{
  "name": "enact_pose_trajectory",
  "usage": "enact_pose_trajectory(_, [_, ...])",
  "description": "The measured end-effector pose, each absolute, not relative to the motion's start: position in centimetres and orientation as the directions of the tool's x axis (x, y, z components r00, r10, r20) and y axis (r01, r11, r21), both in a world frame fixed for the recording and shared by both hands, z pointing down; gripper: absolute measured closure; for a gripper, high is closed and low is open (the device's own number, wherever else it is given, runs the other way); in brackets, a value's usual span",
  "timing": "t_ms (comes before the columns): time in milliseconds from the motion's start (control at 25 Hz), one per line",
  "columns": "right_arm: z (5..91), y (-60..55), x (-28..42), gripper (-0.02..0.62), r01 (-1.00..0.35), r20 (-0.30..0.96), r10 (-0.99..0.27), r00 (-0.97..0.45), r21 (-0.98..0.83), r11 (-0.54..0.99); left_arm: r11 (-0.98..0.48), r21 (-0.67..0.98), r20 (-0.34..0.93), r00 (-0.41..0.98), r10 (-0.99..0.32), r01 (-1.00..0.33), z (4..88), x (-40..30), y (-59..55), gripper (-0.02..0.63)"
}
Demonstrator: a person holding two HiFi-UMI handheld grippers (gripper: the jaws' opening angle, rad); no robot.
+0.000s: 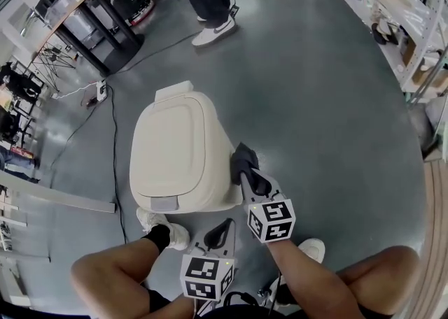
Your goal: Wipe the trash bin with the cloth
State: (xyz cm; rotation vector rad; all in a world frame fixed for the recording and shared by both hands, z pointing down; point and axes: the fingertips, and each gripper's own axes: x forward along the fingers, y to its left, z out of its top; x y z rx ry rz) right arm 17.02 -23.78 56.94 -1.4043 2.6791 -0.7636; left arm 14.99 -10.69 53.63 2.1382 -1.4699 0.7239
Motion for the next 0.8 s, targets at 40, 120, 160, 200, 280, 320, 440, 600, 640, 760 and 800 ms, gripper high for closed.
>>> enact_pose_trajectory(40, [55.5, -23.9, 17.1, 0.543, -0.764, 0.169, -0.784, -0.597, -0.418, 0.492, -0.336, 0.065, 0.636, 0.298, -0.712, -0.94, 53.4, 15.0, -10.7, 0.606])
enact_pose_trajectory(120, [52.7, -23.9, 17.2, 0.543, -0.756, 0.108, -0.787, -0.607, -0.386, 0.529, -0.34, 0.062, 0.625, 0.301, -0.72, -0.939, 52.9, 15.1, -10.8, 0.606])
enact_pose_trajectory(160, [51.5, -23.9, 17.2, 0.543, -0.752, 0.083, -0.786, -0.613, -0.368, 0.547, -0.341, 0.058, 0.621, 0.302, -0.723, -0.938, 52.8, 15.1, -10.8, 0.606])
enact_pose_trajectory(200, [50.5, -23.8, 17.1, 0.543, -0.749, 0.061, -0.784, -0.618, -0.351, 0.562, -0.342, 0.056, 0.618, 0.302, -0.726, -0.938, 52.6, 15.1, -10.7, 0.606])
enact_pose_trajectory(280, [48.6, -23.5, 17.0, 0.543, -0.745, 0.023, -0.782, -0.623, -0.324, 0.584, -0.343, 0.054, 0.613, 0.302, -0.73, -0.938, 52.5, 15.1, -10.7, 0.606])
enact_pose_trajectory(320, [47.9, -23.5, 17.0, 0.543, -0.744, 0.007, -0.782, -0.624, -0.313, 0.591, -0.343, 0.055, 0.611, 0.303, -0.731, -0.938, 52.4, 15.1, -10.7, 0.606])
enact_pose_trajectory(440, [46.5, -23.3, 16.6, 0.543, -0.742, -0.022, -0.777, -0.629, -0.281, 0.608, -0.344, 0.054, 0.605, 0.305, -0.736, -0.937, 52.2, 15.1, -10.5, 0.607])
enact_pose_trajectory(600, [46.8, -23.2, 16.2, 0.543, -0.75, -0.01, -0.773, -0.634, -0.234, 0.618, -0.34, 0.058, 0.606, 0.304, -0.735, -0.939, 52.2, 14.9, -10.4, 0.606])
enact_pose_trajectory(640, [47.0, -23.1, 16.1, 0.543, -0.754, -0.003, -0.772, -0.636, -0.214, 0.622, -0.34, 0.061, 0.608, 0.305, -0.733, -0.938, 52.2, 15.0, -10.4, 0.606])
enact_pose_trajectory(760, [48.1, -23.1, 16.0, 0.543, -0.757, 0.026, -0.766, -0.642, -0.18, 0.629, -0.351, 0.066, 0.611, 0.316, -0.726, -0.934, 52.5, 15.3, -10.3, 0.606])
enact_pose_trajectory(800, [48.7, -23.1, 15.9, 0.543, -0.757, 0.039, -0.764, -0.644, -0.181, 0.628, -0.353, 0.067, 0.613, 0.318, -0.723, -0.933, 52.8, 15.3, -10.3, 0.606])
